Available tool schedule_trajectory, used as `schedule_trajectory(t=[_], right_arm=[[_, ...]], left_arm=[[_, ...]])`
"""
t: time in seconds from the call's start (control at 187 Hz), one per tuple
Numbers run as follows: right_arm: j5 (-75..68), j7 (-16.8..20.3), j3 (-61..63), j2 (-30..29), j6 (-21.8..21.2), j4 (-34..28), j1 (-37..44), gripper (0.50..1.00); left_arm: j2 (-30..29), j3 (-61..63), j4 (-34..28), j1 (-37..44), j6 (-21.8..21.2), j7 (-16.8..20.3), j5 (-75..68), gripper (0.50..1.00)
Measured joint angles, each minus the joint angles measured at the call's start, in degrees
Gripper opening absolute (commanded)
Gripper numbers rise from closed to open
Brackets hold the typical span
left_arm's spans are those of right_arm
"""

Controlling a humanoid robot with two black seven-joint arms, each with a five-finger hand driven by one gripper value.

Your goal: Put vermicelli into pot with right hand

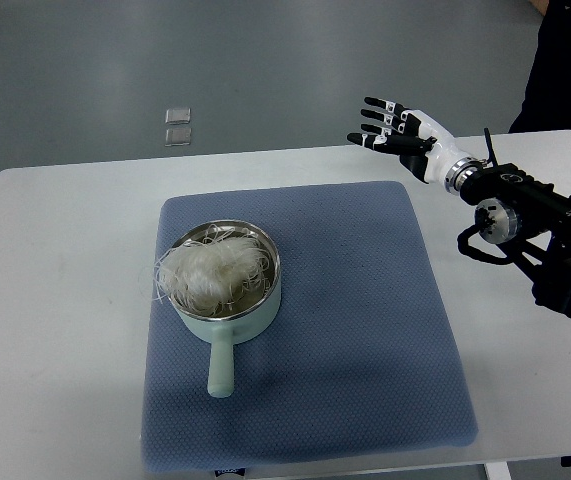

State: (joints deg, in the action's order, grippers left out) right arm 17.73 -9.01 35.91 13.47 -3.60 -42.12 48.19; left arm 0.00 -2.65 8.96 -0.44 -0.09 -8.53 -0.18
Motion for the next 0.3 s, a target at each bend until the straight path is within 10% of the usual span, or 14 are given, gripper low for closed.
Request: schedule_trajectory(t=[0.305], right_arm=[[-2.34,-0.20,2.05,0.16,0.19,0.02,-1.23,0.924]], left_arm=[[0.00,-0.03,-0.17,0.00,0.00,0.00,0.00,1.000]])
